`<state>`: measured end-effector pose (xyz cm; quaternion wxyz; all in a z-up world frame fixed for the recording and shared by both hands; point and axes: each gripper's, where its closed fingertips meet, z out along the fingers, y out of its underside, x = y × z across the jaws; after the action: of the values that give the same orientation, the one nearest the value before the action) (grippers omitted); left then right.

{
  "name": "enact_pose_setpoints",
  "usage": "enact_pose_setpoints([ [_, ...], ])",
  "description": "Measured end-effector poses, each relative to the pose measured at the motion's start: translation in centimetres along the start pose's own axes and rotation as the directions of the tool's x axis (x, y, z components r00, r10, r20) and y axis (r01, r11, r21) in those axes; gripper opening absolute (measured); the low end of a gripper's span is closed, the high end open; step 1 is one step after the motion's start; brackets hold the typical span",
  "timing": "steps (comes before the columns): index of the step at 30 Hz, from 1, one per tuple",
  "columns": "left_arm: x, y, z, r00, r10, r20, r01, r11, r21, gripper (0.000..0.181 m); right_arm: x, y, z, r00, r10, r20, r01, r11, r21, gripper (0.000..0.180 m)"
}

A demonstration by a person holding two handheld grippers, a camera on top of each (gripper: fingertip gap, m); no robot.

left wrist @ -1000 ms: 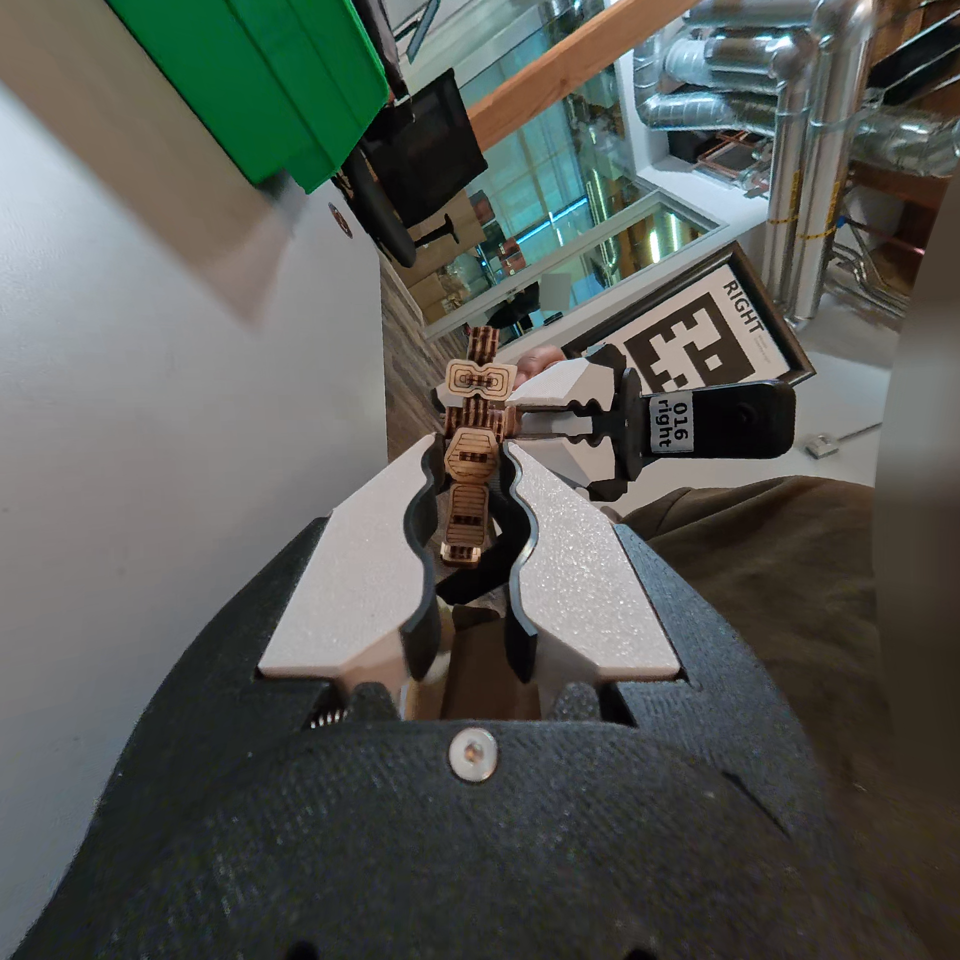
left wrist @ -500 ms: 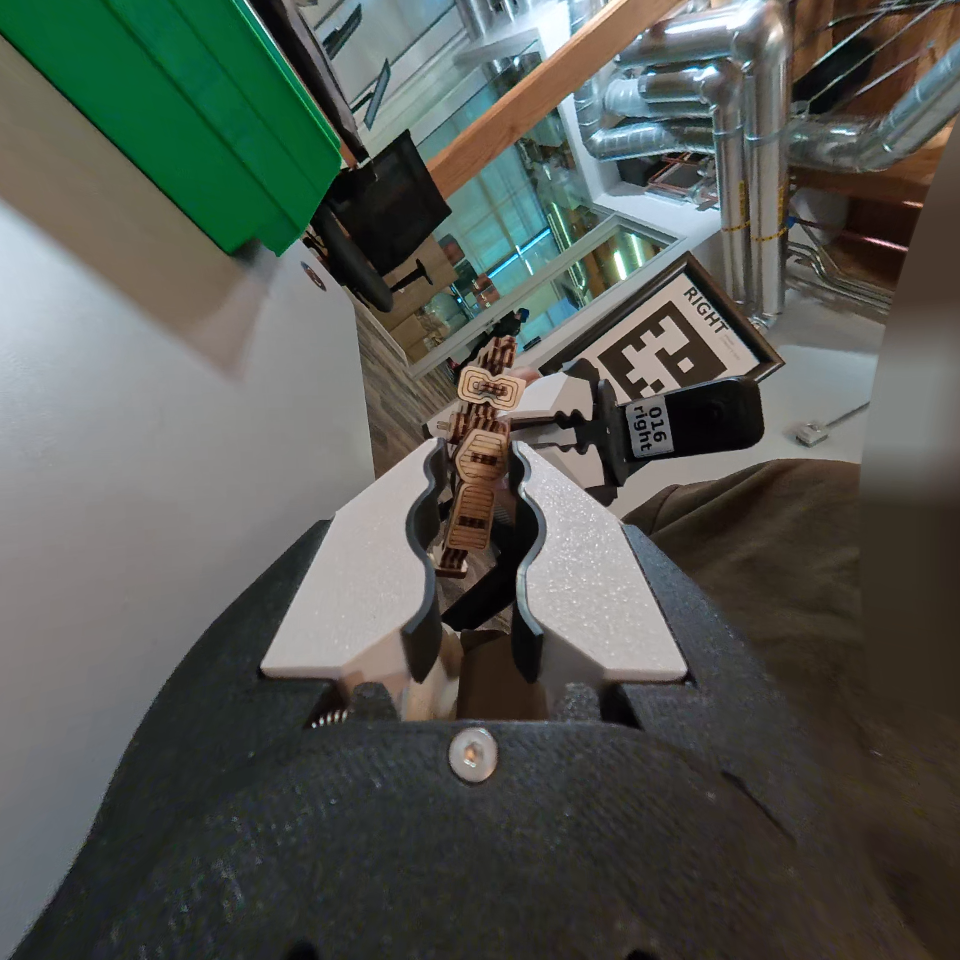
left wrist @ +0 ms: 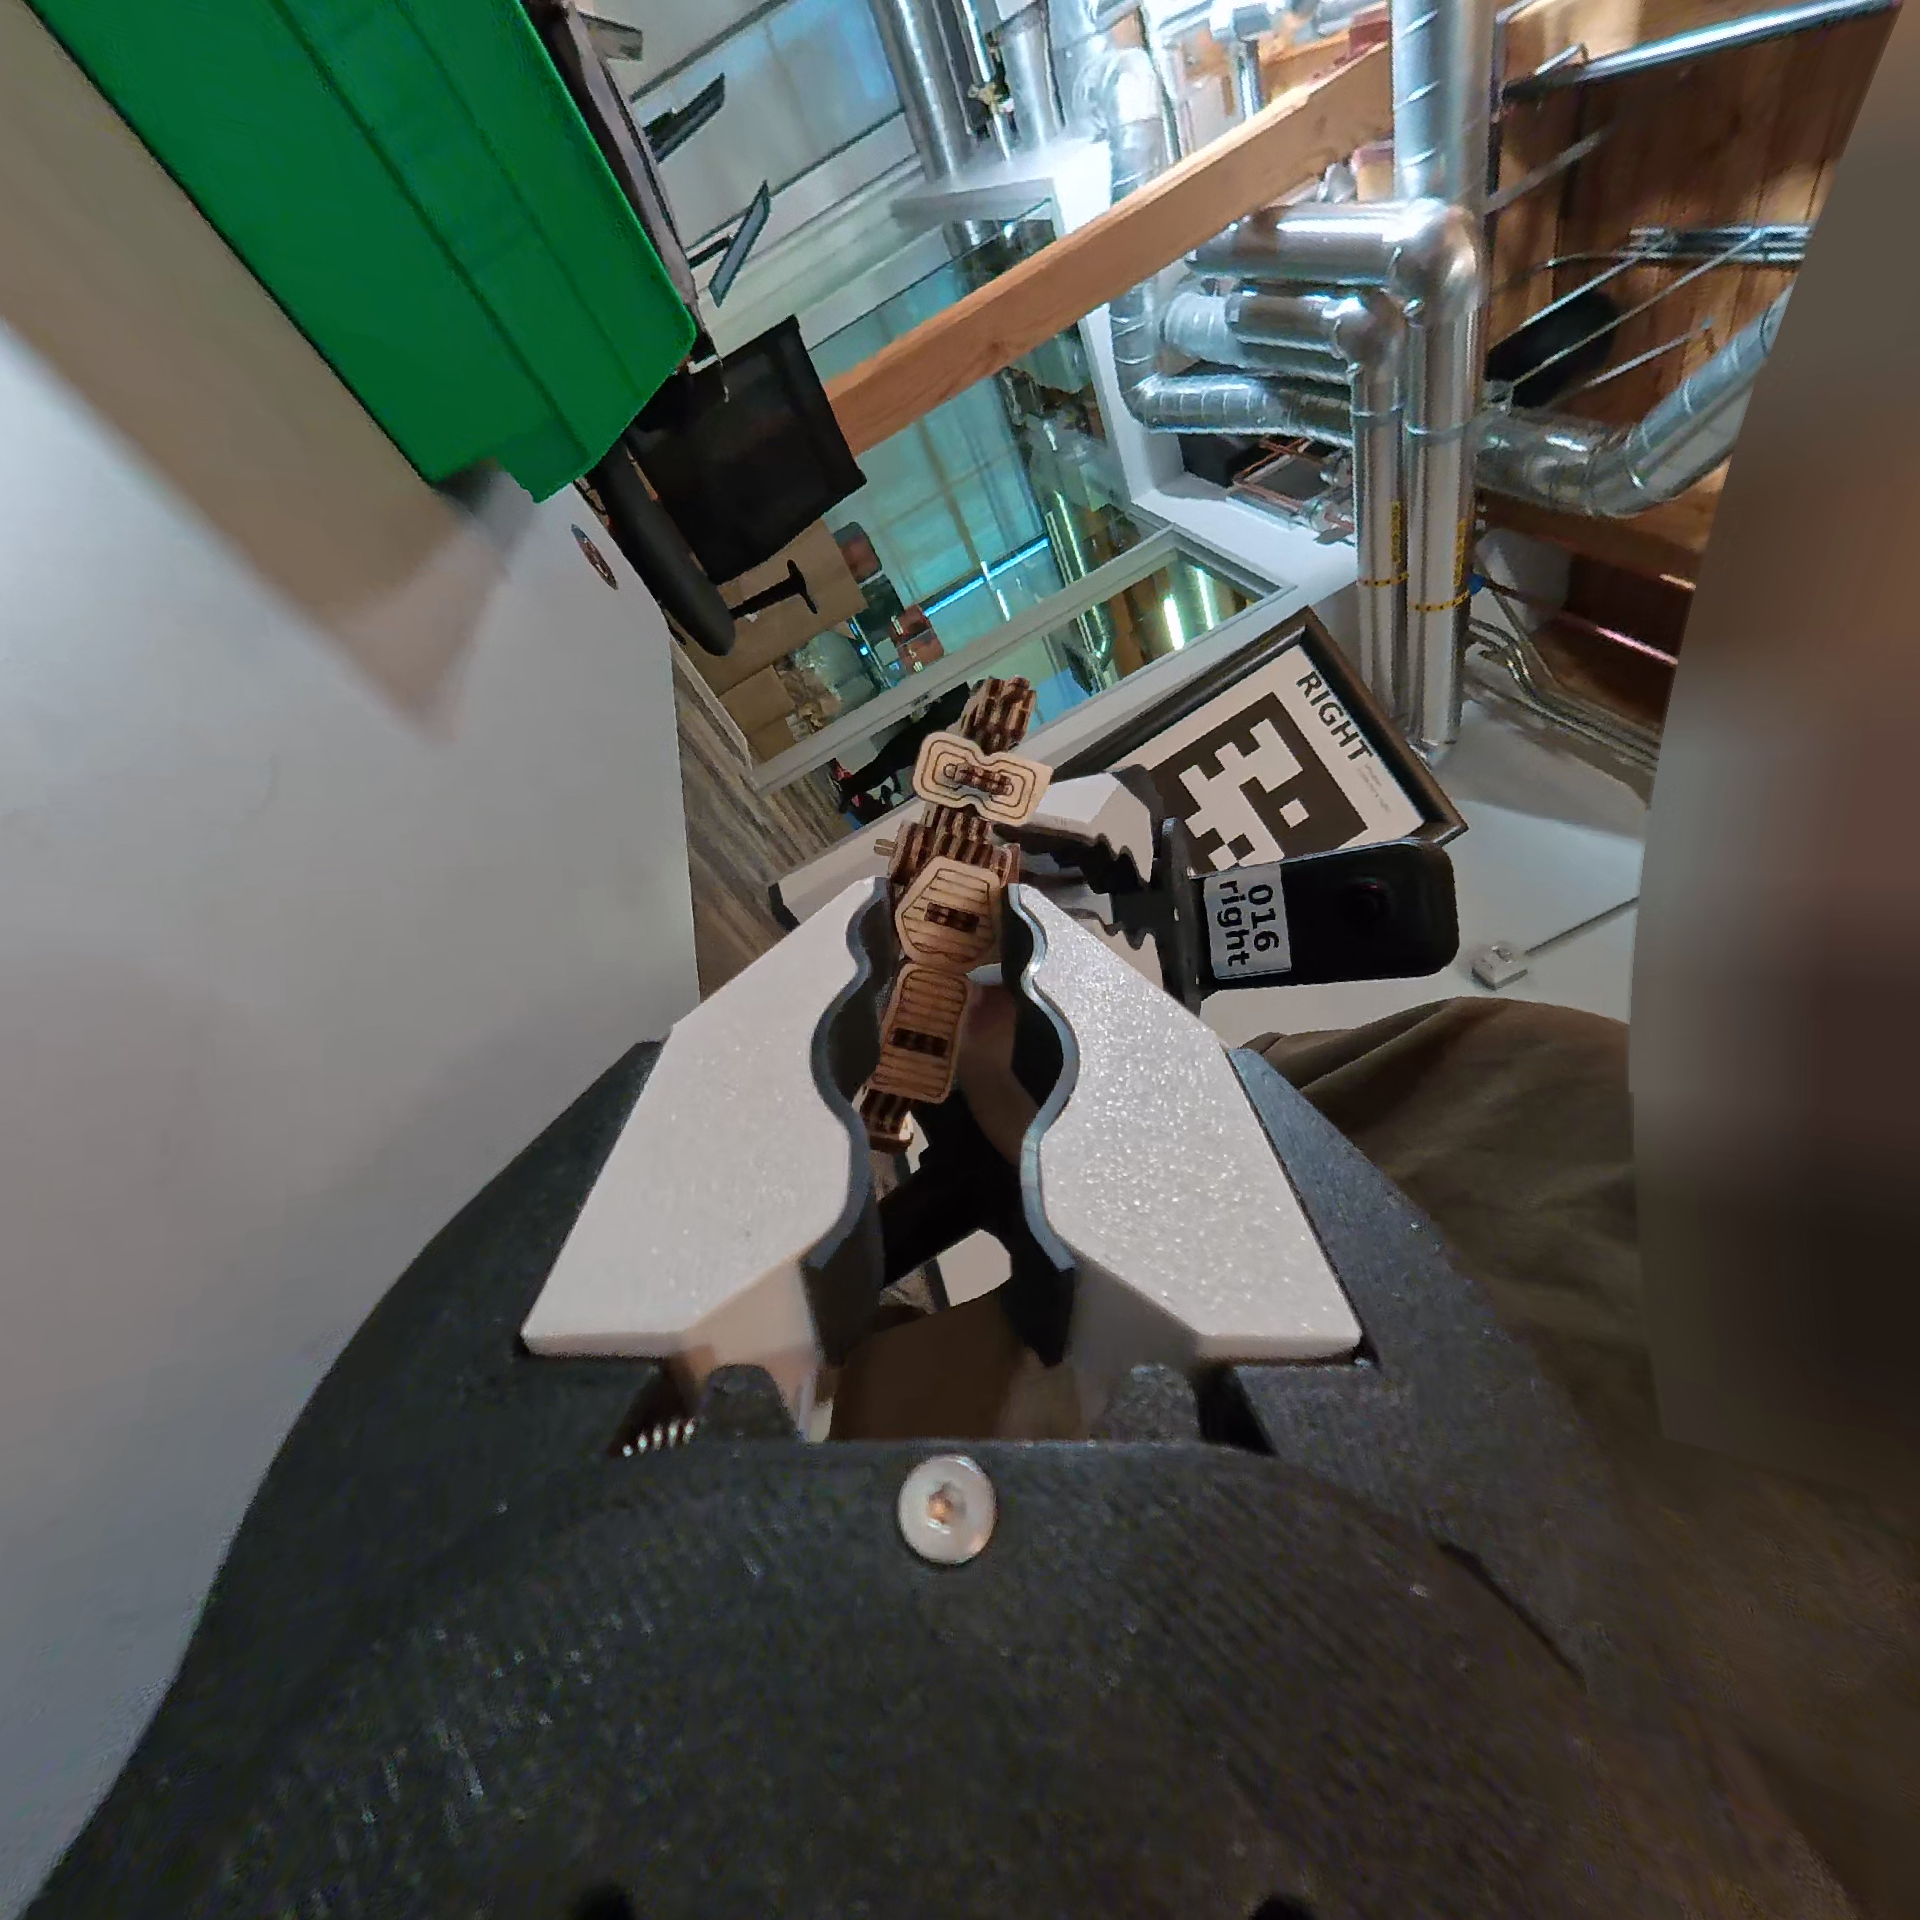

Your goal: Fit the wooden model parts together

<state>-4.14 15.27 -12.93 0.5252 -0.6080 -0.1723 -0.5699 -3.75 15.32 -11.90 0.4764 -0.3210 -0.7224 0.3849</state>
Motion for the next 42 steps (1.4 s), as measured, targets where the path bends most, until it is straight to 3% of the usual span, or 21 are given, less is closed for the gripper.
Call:
enact_pose_setpoints([
  [1,0.0,0.0,0.0,1.0,-0.006,-0.002,0.006,1.0,0.003,0.016,0.1,0.0,0.0,1.0,0.003,-0.005,-0.003,1.0,-0.002,0.016],
  [6,0.1,-0.2,0.0,1.0,-0.022,-0.009,0.022,1.0,0.02,0.016,0.4,-0.4,-0.2,0.997,0.076,0.004,-0.077,0.996,0.042,0.023],
  [10,0.4,-0.7,-0.2,0.999,-0.03,-0.034,0.031,0.999,0.045,0.016,1.9,-0.8,-0.7,0.936,0.347,0.059,-0.352,0.928,0.123,0.031],
  [12,0.8,-0.9,-0.2,0.998,-0.021,-0.059,0.024,0.998,0.056,0.016,2.4,-0.6,-0.7,0.827,0.542,0.151,-0.56,0.818,0.129,0.034],
  [14,1.3,-0.9,-0.2,0.996,-0.012,-0.087,0.017,0.998,0.06,0.016,2.1,-0.4,-0.6,0.663,0.691,0.289,-0.737,0.67,0.09,0.034],
  [16,1.5,-0.9,-0.2,0.996,0.012,-0.09,-0.007,0.998,0.061,0.016,1.8,-0.6,-0.8,0.518,0.755,0.402,-0.837,0.545,0.054,0.034],
  [18,1.5,-0.8,-0.1,0.996,0.035,-0.081,-0.031,0.998,0.053,0.016,1.7,-0.9,-1.0,0.437,0.772,0.462,-0.878,0.477,0.033,0.031],
  [32,2.3,-0.2,0.4,0.991,0.03,-0.132,-0.028,1.0,0.014,0.017,0.6,-1.2,-0.9,0.41,0.766,0.495,-0.878,0.478,-0.013,0.018],
  [42,1.3,0.1,0.6,0.976,0.219,0.023,-0.217,0.974,-0.059,0.039,0.7,-0.7,-0.8,0.437,0.77,0.465,-0.866,0.5,-0.013,0.018],
])
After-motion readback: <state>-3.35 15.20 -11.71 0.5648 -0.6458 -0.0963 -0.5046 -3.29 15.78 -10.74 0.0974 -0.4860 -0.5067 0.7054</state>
